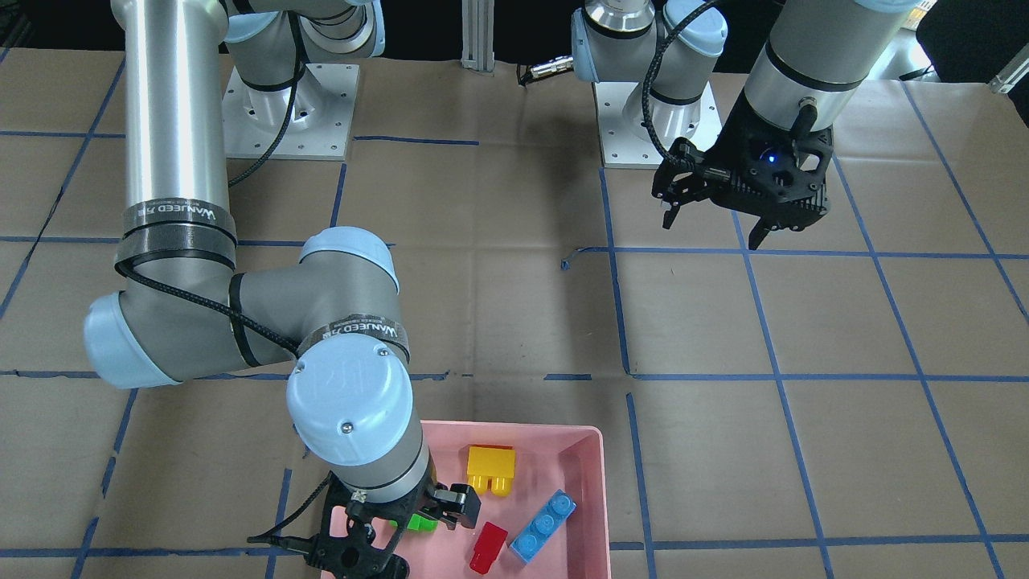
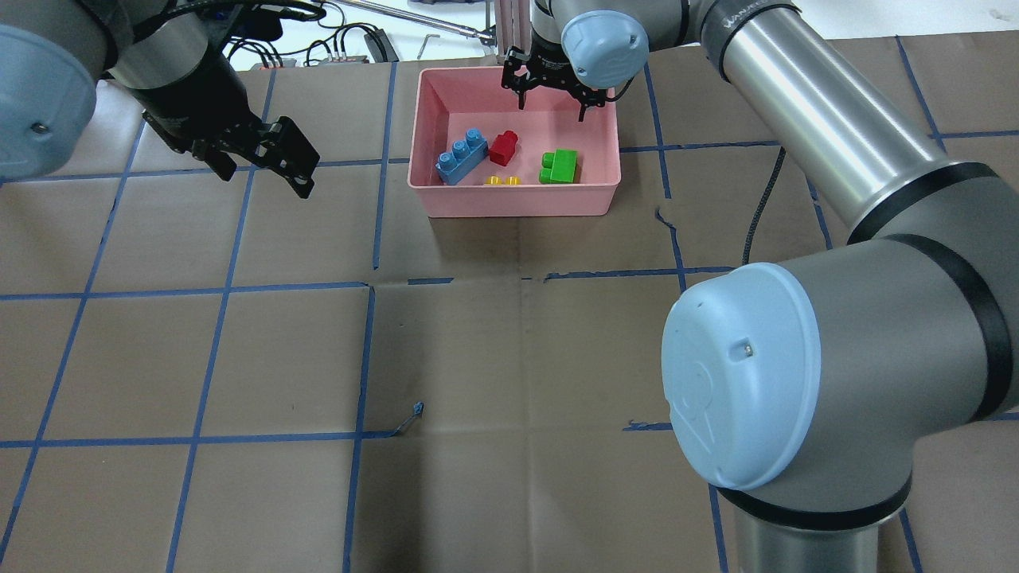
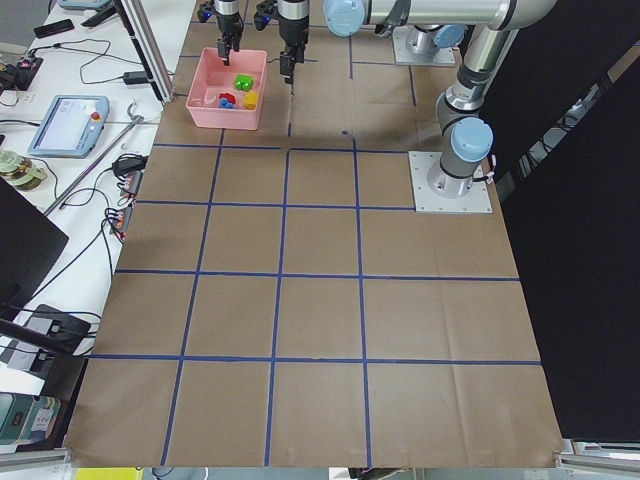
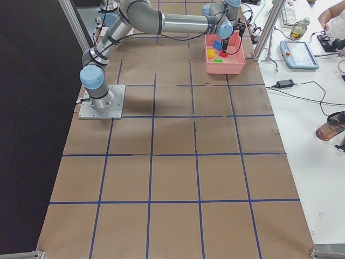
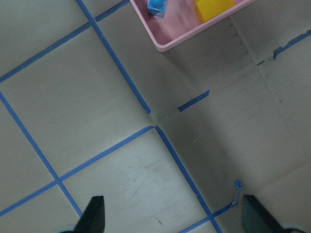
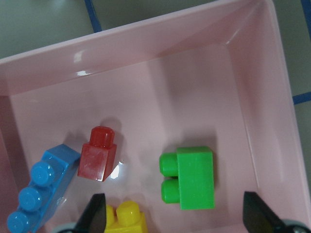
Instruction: Put all blocks into box
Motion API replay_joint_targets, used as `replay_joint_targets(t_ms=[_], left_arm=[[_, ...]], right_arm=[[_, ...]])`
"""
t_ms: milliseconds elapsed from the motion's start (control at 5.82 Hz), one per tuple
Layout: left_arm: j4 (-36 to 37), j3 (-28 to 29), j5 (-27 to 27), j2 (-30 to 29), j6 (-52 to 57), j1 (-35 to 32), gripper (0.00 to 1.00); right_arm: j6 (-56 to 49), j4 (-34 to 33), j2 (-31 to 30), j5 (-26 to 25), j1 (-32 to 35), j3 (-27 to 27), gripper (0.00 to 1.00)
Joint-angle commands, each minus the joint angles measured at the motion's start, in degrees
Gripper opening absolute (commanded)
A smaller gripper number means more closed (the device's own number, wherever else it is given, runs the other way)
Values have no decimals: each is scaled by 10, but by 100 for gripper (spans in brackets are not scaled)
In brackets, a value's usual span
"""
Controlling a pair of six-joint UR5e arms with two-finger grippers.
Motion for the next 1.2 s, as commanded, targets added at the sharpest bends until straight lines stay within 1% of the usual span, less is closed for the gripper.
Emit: replay_joint_targets(t_ms=[0,172,343,515,687,1030], left_arm=[[-5,2,0,-2,-103,-2,99],[-6,1,-4,-1,-102,-3,99],[-6,1,-4,4,-100,-3,99],[-6,1,-3,6,-100,-3,99],[-6,1,-3,7,-100,-2,99],[-6,1,-2,8,-100,-2,99]], right_arm=[[-57,53,-38,-1,-39,4,99],[-112,91,-60,-3,-65,9,99],[-170,152,-83,-5,-91,13,99],[-188,177,-126,-8,-100,44,99],[-190,195,-181,-8,-106,95,99],[-207,197,-309,-10,-117,221,99]])
